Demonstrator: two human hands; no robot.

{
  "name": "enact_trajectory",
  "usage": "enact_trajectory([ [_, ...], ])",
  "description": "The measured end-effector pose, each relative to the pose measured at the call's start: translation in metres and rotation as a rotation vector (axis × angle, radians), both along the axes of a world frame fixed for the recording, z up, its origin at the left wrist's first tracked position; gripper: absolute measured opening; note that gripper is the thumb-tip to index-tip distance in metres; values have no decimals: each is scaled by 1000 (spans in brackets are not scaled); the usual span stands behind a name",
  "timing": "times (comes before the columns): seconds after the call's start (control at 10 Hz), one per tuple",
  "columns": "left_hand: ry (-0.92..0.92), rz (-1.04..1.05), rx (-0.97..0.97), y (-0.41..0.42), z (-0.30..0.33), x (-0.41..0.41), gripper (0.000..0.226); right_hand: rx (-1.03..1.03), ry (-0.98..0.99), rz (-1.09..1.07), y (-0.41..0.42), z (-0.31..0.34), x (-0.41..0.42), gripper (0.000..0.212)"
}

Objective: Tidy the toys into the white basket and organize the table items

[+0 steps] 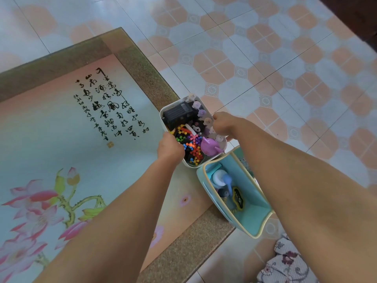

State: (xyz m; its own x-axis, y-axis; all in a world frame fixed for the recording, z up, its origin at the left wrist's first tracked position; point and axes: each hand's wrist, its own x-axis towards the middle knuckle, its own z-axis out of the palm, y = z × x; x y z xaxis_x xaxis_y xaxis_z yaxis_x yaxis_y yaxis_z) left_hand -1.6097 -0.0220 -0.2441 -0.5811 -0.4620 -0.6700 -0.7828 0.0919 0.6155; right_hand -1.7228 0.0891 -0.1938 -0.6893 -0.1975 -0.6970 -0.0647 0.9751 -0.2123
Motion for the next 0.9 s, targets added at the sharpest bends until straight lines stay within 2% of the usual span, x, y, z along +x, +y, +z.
enact_trajectory([
  [0.5,-12,-103,-16,-2,16,13,23,-45,10,19,-1,2,8,48],
  [0.7,14,-205,-185,1,41,18,31,-41,87,60,-1,19,10,50],
  [0.8,102,-284,-316,1,59,16,28,-104,155,49,3,46,13,48],
  [0.9,183,-360,-369,9,73,14,29,-111,214,-8,15,68,12,41],
])
